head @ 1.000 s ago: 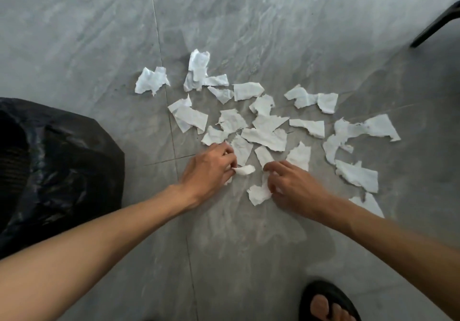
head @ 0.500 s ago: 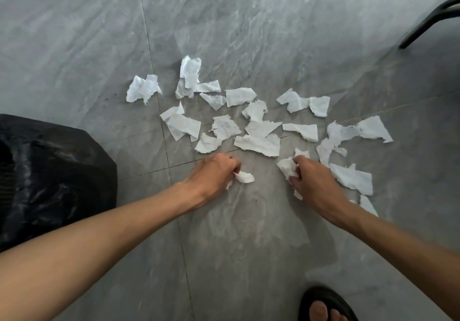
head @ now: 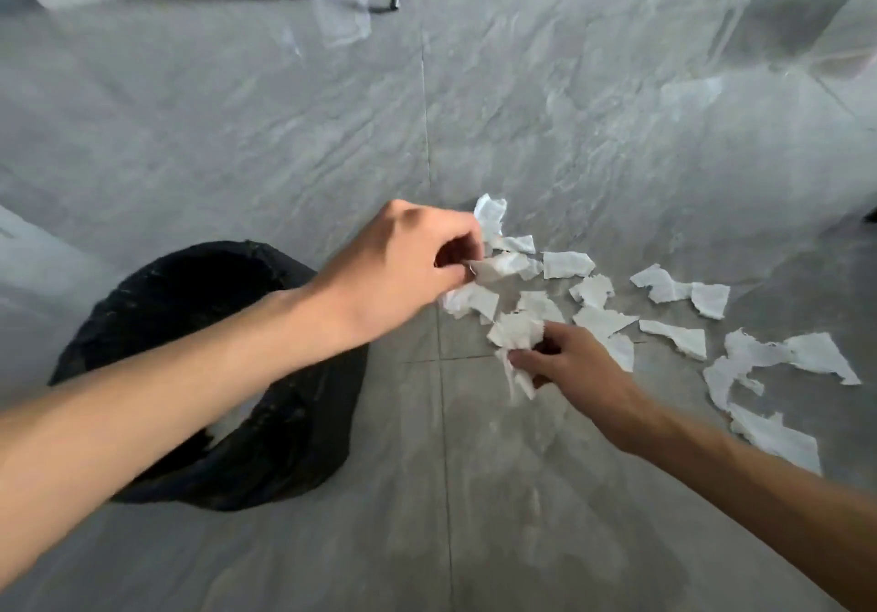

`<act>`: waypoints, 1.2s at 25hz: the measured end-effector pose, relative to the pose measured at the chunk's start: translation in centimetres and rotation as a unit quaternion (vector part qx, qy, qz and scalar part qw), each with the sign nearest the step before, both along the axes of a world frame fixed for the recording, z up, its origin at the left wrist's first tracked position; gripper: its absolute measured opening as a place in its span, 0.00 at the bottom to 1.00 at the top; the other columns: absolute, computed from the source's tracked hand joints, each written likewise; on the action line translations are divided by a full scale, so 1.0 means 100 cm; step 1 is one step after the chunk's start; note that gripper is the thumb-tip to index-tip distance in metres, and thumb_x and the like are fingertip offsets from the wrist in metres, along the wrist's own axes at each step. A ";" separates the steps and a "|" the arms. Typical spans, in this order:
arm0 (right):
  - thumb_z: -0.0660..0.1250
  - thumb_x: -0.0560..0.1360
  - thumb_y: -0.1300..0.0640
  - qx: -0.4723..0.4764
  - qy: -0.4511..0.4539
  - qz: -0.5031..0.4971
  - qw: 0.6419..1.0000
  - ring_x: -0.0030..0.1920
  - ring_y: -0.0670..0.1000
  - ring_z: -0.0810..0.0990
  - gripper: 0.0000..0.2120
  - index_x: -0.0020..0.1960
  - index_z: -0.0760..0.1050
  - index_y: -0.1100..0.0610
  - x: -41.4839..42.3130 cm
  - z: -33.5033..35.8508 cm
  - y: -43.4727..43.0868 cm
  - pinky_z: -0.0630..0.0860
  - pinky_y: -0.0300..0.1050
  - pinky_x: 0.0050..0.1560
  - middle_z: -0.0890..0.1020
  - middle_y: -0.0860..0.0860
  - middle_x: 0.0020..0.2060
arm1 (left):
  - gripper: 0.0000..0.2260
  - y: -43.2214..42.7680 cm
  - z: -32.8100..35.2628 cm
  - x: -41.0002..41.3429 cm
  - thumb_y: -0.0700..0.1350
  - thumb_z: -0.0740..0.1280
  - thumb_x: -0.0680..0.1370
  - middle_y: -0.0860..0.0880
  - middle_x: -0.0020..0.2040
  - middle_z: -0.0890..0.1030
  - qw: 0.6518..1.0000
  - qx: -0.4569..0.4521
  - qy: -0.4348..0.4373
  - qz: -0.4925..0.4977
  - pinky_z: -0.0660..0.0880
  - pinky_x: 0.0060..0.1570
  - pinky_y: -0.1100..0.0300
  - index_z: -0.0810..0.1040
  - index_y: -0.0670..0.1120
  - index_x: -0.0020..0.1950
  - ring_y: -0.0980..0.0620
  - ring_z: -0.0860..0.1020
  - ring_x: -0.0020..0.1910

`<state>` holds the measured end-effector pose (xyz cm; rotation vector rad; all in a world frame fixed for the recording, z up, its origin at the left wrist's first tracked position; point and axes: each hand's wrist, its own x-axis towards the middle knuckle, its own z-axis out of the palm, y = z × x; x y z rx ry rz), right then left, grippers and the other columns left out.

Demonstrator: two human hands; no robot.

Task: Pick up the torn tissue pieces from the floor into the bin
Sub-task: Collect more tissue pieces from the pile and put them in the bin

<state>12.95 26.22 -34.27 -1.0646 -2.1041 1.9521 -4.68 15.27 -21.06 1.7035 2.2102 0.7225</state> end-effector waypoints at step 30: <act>0.68 0.72 0.68 -0.088 -0.052 0.036 0.994 0.34 0.47 0.83 0.09 0.51 0.79 0.63 -0.017 0.055 0.039 0.81 0.36 0.39 0.82 0.56 0.36 | 0.12 0.002 -0.042 0.012 0.40 0.65 0.74 0.50 0.50 0.81 0.984 -0.136 -0.075 0.083 0.74 0.46 0.60 0.77 0.48 0.57 0.51 0.79 0.48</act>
